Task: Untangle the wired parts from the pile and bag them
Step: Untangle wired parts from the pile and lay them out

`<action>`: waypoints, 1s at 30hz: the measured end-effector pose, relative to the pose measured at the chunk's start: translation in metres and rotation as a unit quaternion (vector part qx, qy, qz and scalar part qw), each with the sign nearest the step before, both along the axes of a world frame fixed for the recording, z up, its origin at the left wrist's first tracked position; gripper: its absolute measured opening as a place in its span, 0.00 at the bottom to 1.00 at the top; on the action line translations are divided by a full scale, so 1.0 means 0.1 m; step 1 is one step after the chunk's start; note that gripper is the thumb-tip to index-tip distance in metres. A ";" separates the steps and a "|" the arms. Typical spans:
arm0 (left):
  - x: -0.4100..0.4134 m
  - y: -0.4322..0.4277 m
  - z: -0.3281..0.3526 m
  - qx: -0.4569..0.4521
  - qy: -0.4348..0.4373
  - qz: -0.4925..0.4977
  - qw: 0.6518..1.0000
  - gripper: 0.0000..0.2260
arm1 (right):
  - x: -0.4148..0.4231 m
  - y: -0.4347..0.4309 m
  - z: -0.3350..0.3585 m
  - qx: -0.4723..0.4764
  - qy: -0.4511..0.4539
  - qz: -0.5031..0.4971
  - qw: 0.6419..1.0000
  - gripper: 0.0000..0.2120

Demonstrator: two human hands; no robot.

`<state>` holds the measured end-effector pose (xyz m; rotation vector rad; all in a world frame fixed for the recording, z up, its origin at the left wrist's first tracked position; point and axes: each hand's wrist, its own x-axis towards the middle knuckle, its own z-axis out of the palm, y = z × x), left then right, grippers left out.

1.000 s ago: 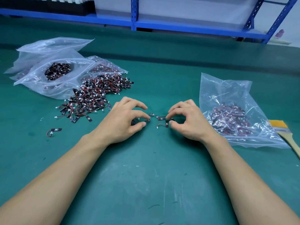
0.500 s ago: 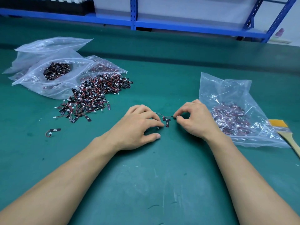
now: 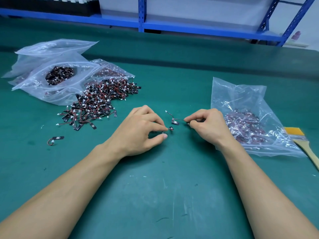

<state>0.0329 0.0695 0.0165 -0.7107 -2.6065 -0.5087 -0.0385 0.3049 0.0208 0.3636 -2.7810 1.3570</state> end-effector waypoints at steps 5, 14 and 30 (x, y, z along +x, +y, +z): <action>-0.02 -0.02 -0.01 -0.021 -0.025 0.047 0.998 0.12 | -0.01 -0.01 0.01 -0.009 0.008 -0.035 0.999 0.11; -0.02 0.13 -0.01 -0.041 -0.045 0.013 0.998 0.20 | 0.00 -0.02 0.05 -0.012 -0.002 -0.027 1.000 0.10; -0.03 0.21 -0.06 -0.062 -0.054 -0.035 0.996 0.27 | -0.02 0.00 0.00 0.063 0.017 -0.019 0.998 0.10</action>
